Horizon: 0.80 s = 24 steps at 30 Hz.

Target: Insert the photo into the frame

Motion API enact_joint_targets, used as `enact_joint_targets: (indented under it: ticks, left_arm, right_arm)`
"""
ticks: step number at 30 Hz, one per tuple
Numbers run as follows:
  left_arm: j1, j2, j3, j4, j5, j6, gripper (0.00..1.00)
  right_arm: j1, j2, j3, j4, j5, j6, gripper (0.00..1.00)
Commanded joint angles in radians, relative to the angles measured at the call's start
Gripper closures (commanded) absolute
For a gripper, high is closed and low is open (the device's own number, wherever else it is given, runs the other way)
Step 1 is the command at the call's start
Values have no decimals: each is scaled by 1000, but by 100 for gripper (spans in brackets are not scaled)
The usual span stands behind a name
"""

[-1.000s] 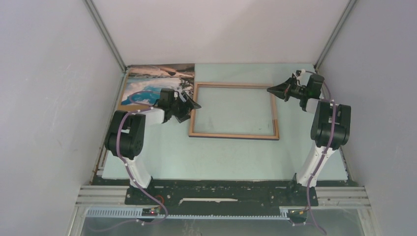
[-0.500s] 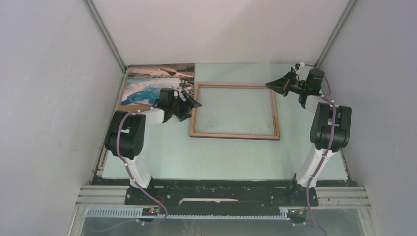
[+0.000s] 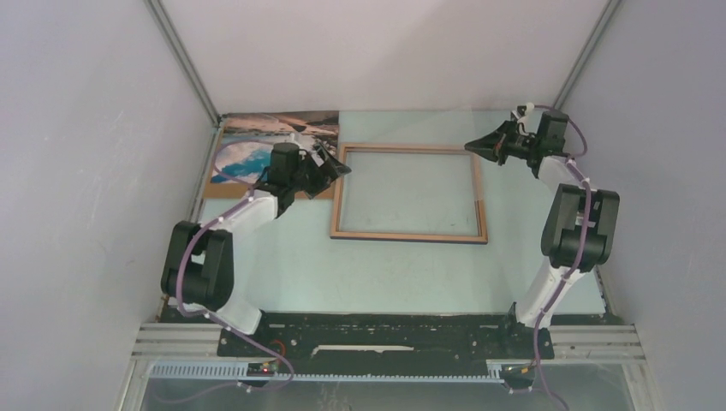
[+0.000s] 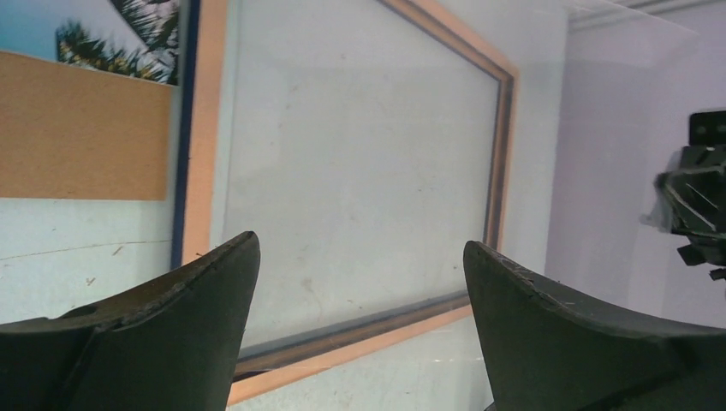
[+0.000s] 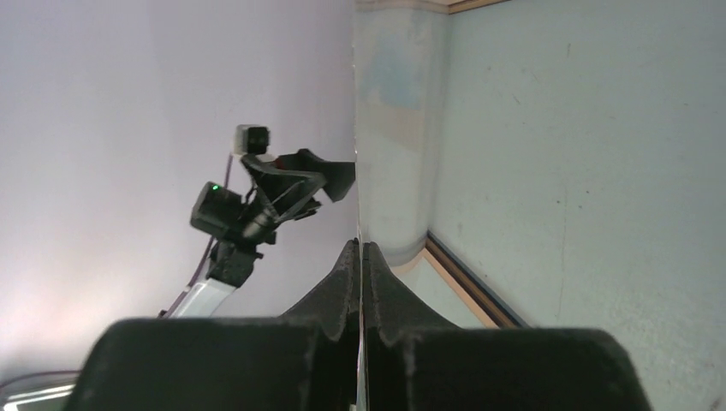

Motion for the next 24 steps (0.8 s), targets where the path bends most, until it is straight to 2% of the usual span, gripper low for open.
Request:
enact_joint_targets:
  ticks: [1,5,9,11,17,24]
  left_arm:
    - [-18,-65,38,-27,-20,50,6]
    - [-27,-26,81,-31,14,38,6]
    - [-60,72,166,-34,35,45,6]
    - [-81,134,224,-40,41,66,6]
    - [-146,275,364,-133,-43,109,6]
    - [-161,398,457,-176,-64,117,6]
  right_arm:
    - [-48,-66,52,-273,48,-202,100]
    - [-124,-45,54,-370,25,-303,100]
    - [-187,66,59,-384,-100,-367,100]
    - [-215,127,65,-415,-154,-450,100]
    - [-313,253,77,-494,-116,-557,100]
    - [-368,331,77,-476,-67,-550,100]
